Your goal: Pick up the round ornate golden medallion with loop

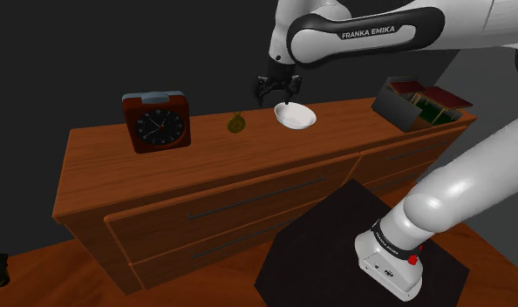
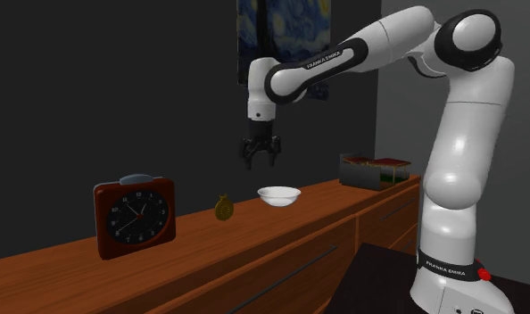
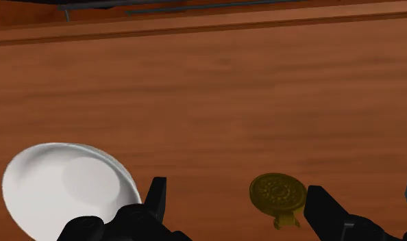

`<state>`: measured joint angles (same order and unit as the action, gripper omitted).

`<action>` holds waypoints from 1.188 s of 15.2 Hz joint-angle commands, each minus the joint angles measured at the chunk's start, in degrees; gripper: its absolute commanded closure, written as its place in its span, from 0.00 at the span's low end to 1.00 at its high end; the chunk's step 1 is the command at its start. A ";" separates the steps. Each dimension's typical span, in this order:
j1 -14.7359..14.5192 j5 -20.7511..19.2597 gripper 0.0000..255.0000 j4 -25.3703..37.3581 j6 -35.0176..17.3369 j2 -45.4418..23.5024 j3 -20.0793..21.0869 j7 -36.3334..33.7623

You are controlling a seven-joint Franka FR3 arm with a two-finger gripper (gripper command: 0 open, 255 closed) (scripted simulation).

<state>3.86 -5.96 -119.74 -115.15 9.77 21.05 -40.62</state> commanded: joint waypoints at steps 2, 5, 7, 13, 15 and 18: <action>0.29 -4.83 0.00 6.43 -0.28 -8.52 1.86 -6.79; -0.68 -9.63 0.00 13.47 0.86 -16.60 2.45 -12.79; -1.86 -12.62 0.00 18.71 2.15 -22.04 2.26 -16.30; -5.35 -17.74 0.00 30.63 5.22 -33.51 0.52 -22.00; -5.34 -18.04 0.00 29.67 3.95 -33.91 0.39 -22.43; -5.34 -18.54 0.00 28.36 2.10 -34.58 0.19 -23.10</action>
<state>-1.55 -24.34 -90.95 -112.40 -24.59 21.33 -63.59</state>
